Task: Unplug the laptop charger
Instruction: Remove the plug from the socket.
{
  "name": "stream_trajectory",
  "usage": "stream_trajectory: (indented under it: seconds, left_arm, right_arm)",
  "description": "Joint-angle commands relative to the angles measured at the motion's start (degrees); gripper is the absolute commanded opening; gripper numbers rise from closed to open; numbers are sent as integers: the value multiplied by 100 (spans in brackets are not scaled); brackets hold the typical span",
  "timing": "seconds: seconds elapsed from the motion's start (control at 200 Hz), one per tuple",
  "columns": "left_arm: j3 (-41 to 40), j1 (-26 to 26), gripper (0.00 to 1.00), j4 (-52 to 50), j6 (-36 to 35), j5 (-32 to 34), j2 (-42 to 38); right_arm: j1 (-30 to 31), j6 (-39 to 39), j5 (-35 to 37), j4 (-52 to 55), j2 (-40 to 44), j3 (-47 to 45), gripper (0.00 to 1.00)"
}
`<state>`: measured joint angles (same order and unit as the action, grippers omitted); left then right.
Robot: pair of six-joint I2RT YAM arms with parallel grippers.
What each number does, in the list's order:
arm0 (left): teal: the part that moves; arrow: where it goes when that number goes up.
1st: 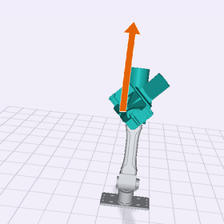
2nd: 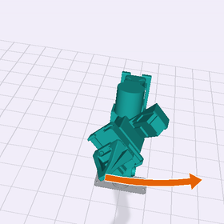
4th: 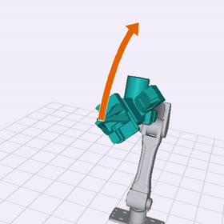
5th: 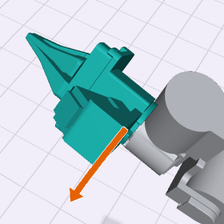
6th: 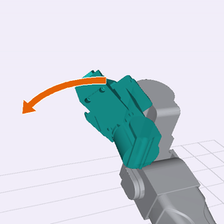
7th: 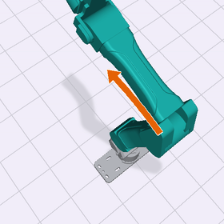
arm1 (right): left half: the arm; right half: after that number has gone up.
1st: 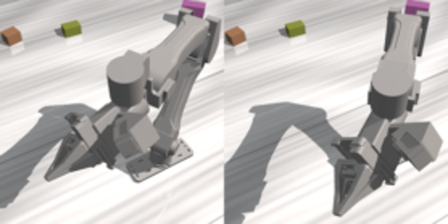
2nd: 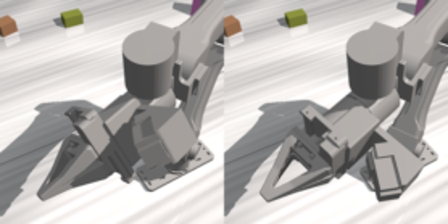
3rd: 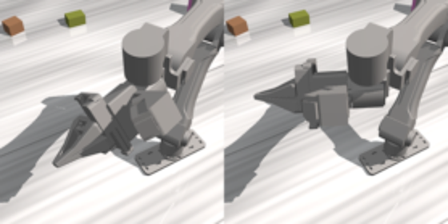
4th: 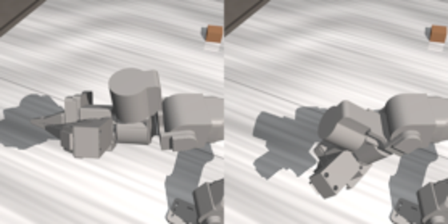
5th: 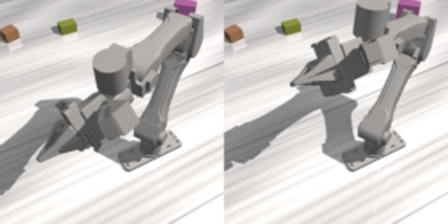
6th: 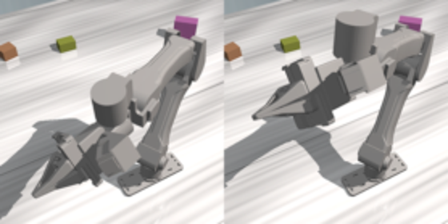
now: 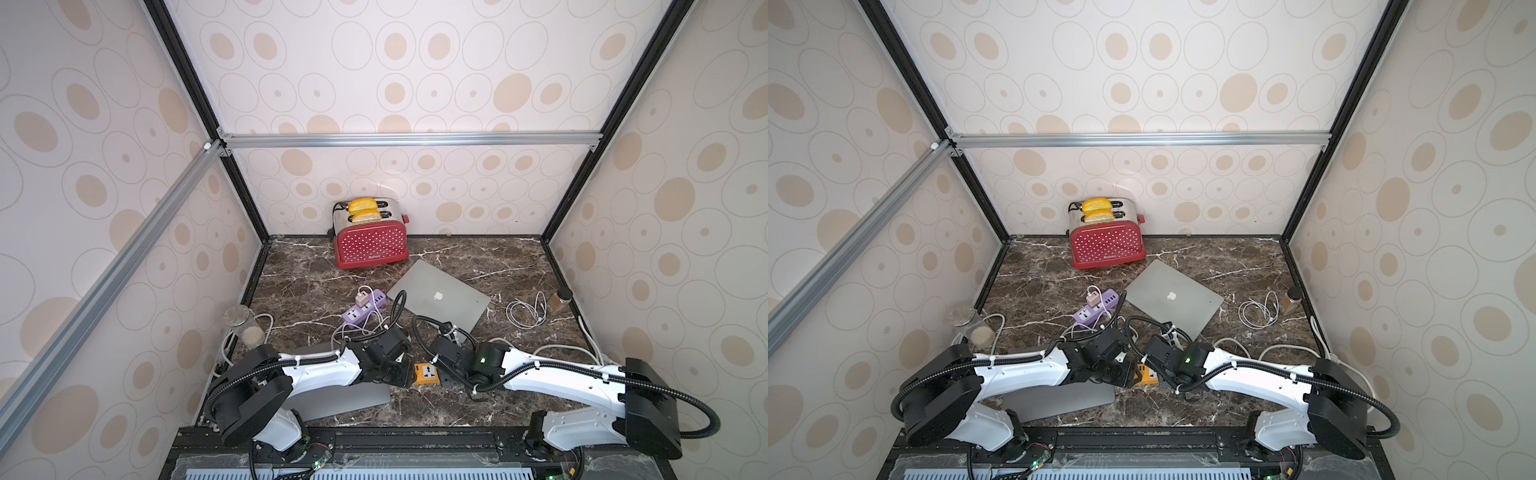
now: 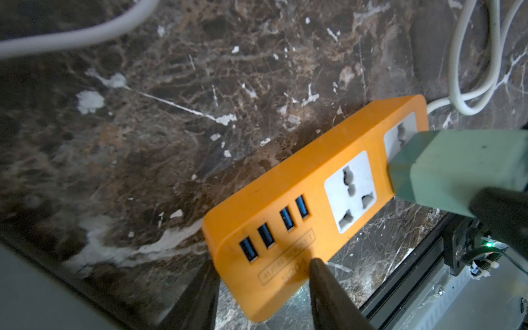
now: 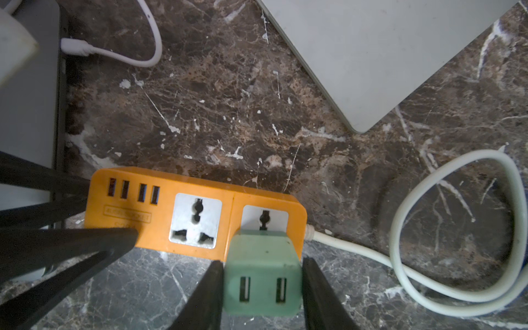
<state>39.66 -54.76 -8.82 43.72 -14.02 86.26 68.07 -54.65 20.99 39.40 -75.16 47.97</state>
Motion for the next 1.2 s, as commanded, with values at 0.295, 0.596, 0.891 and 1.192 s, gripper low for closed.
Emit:
stream_trajectory:
  seconds: [0.295,0.596,0.891,1.192]
  left_arm:
    - [-226,-50,51,-633,64,505,629]
    - [-228,-53,51,-663,93,561,714]
    - [-215,-66,51,-621,95,538,778]
    - [-227,-62,52,-573,103,515,709]
  right_arm:
    - [43,-29,181,354,-4,346,27]
    - [22,-108,563,693,-46,655,26]
    - [6,-167,623,619,174,456,26]
    - [-78,-15,920,1292,346,922,26]
